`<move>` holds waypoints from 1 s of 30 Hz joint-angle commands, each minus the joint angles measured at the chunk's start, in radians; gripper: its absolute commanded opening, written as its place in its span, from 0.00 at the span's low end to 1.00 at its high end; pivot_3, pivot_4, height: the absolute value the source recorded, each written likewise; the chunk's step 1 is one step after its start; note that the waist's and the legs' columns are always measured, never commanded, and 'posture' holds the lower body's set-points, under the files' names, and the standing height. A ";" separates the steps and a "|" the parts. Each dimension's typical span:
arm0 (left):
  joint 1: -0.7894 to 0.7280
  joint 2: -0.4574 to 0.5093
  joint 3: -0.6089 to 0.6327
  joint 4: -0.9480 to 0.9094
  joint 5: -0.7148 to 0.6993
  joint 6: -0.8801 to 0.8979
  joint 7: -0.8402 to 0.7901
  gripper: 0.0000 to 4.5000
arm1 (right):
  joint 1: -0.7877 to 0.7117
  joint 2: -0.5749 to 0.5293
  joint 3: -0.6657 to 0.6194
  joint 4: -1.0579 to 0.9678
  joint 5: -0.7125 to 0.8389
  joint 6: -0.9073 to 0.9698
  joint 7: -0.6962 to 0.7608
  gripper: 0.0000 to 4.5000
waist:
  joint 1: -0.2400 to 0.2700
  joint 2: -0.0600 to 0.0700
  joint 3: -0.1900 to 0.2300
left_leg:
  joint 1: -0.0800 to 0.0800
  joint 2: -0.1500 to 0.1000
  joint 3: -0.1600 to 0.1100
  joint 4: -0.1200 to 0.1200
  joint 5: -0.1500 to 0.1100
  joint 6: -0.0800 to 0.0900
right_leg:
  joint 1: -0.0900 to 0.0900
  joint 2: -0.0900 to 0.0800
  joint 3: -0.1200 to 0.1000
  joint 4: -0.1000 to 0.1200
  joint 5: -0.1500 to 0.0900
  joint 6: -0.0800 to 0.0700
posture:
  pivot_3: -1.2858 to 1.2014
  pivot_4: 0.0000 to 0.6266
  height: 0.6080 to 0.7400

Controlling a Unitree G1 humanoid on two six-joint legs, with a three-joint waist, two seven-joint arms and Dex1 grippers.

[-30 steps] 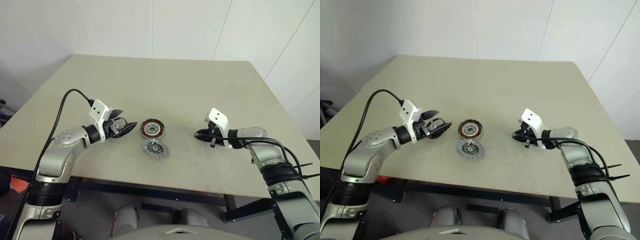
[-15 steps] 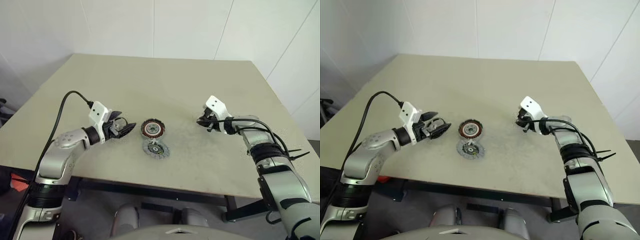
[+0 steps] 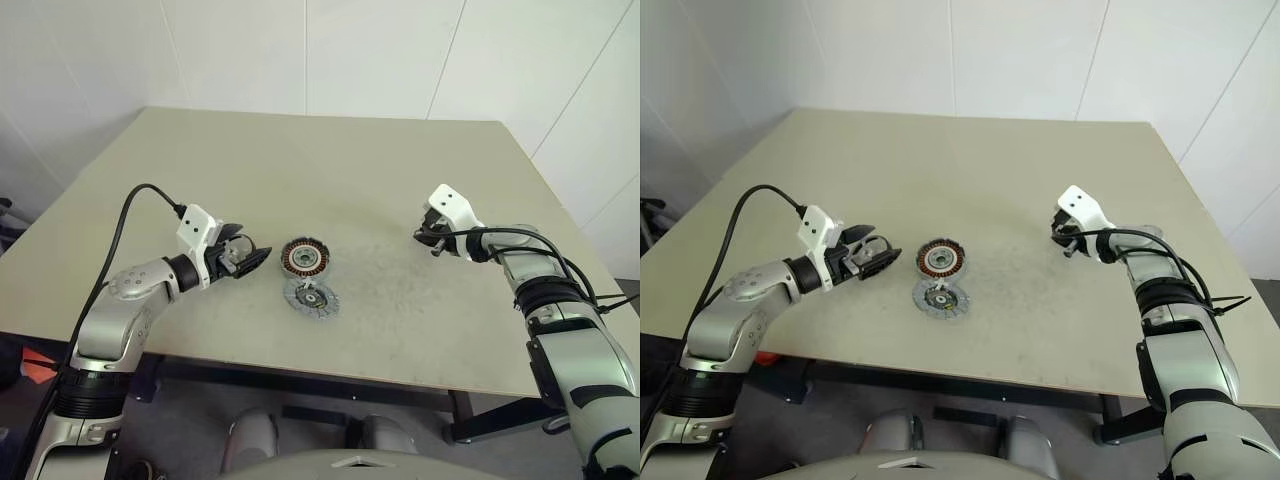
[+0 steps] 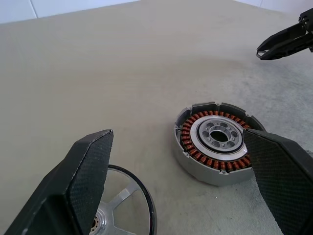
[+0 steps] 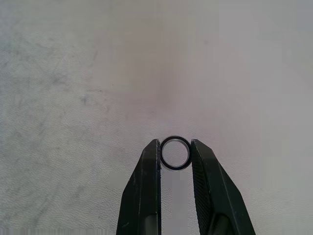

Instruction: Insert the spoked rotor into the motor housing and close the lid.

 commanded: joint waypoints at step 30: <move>-0.018 0.013 0.007 -0.006 0.014 -0.023 -0.020 1.00 | 0.131 -0.104 -0.070 -0.256 0.058 0.069 0.083 0.57 | 0.000 0.000 0.000 | 0.001 0.000 0.000 0.000 0.000 0.000 | 0.001 0.000 0.000 0.000 -0.003 0.005 | 0.52 0.00 1.00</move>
